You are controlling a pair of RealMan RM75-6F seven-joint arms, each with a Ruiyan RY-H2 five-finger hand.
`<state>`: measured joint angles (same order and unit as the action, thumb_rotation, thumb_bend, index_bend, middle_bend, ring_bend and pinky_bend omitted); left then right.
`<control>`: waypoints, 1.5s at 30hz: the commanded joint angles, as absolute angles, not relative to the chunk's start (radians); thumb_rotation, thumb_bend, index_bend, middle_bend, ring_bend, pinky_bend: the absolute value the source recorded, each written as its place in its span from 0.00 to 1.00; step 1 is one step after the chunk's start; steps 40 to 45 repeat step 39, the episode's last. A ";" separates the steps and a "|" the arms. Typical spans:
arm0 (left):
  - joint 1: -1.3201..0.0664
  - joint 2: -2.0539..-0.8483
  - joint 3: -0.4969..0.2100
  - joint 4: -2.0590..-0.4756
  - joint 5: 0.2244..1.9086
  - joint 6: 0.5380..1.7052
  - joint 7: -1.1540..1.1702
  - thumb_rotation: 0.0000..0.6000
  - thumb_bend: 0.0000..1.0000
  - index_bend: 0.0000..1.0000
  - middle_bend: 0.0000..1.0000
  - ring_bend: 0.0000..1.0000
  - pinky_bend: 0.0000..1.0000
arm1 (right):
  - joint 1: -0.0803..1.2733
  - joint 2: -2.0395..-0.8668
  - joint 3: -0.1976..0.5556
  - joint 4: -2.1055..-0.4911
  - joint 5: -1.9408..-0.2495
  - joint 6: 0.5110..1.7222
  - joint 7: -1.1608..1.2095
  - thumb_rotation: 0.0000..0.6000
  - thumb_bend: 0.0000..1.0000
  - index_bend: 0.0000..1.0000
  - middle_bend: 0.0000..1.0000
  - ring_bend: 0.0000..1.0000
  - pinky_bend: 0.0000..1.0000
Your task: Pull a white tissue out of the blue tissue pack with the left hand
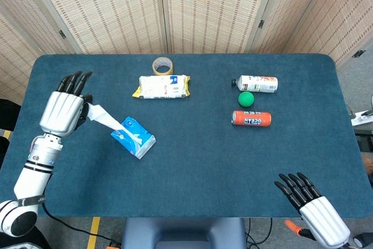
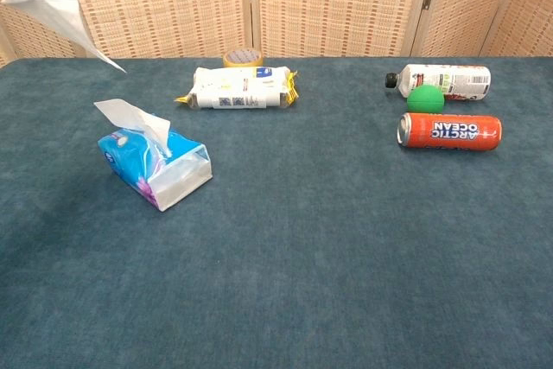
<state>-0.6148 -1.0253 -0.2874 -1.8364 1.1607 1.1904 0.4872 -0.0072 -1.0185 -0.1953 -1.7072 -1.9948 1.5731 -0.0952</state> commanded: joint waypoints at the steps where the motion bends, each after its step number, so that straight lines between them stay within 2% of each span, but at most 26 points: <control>1: -0.538 -1.024 -0.233 -1.756 1.154 1.217 0.368 1.00 0.68 0.66 0.11 0.03 0.16 | -0.008 -1.020 -0.197 -1.707 -2.000 1.575 -0.099 1.00 0.11 0.00 0.00 0.00 0.01; 6: -0.445 -1.039 -0.185 -1.682 1.176 1.270 0.227 1.00 0.67 0.65 0.11 0.02 0.16 | -0.008 -1.024 -0.195 -1.708 -1.996 1.567 -0.107 1.00 0.11 0.00 0.00 0.00 0.01; 11: -0.366 -1.058 -0.131 -1.659 1.209 1.333 0.200 1.00 0.67 0.62 0.09 0.02 0.15 | -0.008 -1.027 -0.198 -1.709 -1.998 1.559 -0.118 1.00 0.11 0.00 0.00 0.00 0.01; 17: -0.278 -1.110 -0.065 -1.645 1.251 1.395 0.164 1.00 0.63 0.54 0.05 0.00 0.14 | -0.012 -1.030 -0.198 -1.708 -2.001 1.564 -0.122 1.00 0.11 0.00 0.00 0.00 0.01; 19: -0.256 -1.125 -0.047 -1.642 1.266 1.405 0.151 1.00 0.57 0.41 0.01 0.00 0.12 | -0.012 -1.031 -0.199 -1.707 -2.002 1.562 -0.125 1.00 0.11 0.00 0.00 0.00 0.01; 23: -0.230 -1.127 -0.021 -1.663 1.282 1.408 0.164 1.00 0.37 0.06 0.00 0.00 0.07 | -0.012 -1.033 -0.199 -1.707 -2.004 1.560 -0.130 1.00 0.11 0.00 0.00 0.00 0.01; 25: -0.217 -1.132 -0.019 -1.673 1.290 1.424 0.172 1.00 0.33 0.00 0.00 0.00 0.06 | -0.013 -1.033 -0.199 -1.708 -2.005 1.561 -0.130 1.00 0.11 0.00 0.00 0.00 0.01; 33: -0.153 -1.154 -0.006 -1.667 1.335 1.499 0.152 1.00 0.28 0.00 0.00 0.00 0.02 | -0.015 -1.032 -0.198 -1.709 -2.010 1.571 -0.129 1.00 0.11 0.00 0.00 0.00 0.01; 45: -0.132 -1.156 -0.011 -1.638 1.352 1.512 0.126 1.00 0.28 0.00 0.00 0.00 0.01 | -0.019 -1.038 -0.197 -1.703 -2.007 1.568 -0.142 1.00 0.11 0.00 0.00 0.00 0.01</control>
